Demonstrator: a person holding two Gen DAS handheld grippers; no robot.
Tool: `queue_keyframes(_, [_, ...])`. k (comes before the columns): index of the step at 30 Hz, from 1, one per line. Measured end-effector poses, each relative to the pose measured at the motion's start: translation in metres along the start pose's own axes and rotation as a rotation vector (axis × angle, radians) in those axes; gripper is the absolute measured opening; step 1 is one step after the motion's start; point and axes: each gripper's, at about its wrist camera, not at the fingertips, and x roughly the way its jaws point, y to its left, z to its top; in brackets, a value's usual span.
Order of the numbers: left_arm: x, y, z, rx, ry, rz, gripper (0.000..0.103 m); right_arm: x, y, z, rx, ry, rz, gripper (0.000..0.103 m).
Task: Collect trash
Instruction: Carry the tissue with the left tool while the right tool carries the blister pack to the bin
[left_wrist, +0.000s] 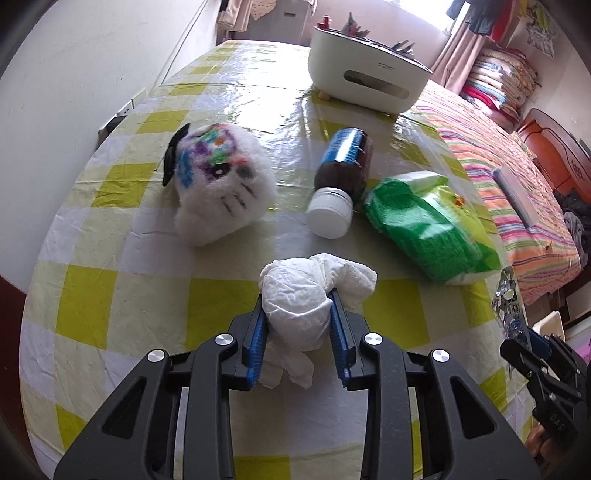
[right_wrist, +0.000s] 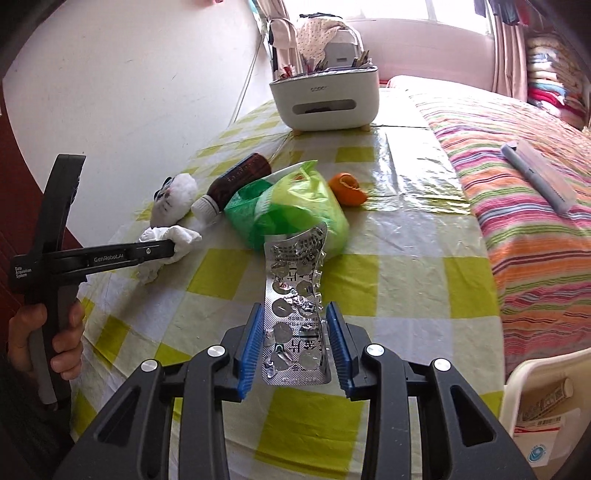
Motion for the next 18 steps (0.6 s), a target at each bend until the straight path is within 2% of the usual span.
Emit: queue_keyframes(18, [-0.011, -0.071, -0.031, 0.134, 0.005, -0.094, 0.030, -0.031, -0.031, -0.010, 0.043, -0.035, -0.059, 0.034])
